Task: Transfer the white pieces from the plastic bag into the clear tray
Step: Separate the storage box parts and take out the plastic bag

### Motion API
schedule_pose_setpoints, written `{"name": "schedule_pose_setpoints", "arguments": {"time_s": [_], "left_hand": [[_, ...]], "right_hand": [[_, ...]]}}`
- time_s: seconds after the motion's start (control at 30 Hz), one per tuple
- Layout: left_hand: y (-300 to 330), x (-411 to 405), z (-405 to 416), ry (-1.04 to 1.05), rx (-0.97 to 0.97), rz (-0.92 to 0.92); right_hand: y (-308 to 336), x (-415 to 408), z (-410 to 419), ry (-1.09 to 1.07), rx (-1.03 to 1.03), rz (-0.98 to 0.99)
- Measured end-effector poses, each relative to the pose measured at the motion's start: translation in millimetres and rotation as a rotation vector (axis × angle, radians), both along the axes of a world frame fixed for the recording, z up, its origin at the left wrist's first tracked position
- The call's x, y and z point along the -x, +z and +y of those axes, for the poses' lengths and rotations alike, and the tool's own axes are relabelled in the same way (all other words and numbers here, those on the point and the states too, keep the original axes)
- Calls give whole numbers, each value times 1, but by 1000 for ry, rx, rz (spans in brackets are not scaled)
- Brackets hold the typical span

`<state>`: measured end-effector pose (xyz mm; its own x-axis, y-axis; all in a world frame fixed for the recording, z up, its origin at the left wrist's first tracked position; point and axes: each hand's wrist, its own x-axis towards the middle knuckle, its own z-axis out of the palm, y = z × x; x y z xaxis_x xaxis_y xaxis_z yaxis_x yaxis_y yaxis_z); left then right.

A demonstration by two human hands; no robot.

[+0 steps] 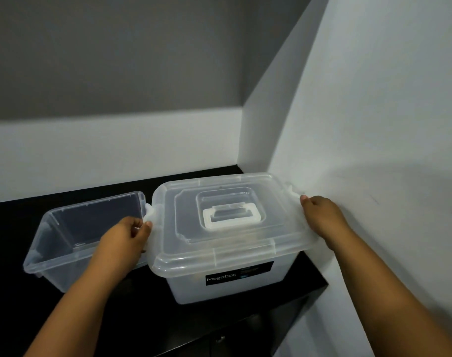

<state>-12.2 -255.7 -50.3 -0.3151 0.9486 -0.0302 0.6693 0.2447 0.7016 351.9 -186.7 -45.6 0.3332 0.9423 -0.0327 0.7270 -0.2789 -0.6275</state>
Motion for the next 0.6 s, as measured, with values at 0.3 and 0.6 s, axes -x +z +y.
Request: {"name": "schedule_pose_setpoints", "arguments": {"time_s": [0.3,0.6], "left_hand": [[11,-3,7,71,99,28],[10,-6,8,49,96,210]], "right_hand": [[-3,-8,34,-4,14,63],[-6,3,48,-54,70,-116]]}}
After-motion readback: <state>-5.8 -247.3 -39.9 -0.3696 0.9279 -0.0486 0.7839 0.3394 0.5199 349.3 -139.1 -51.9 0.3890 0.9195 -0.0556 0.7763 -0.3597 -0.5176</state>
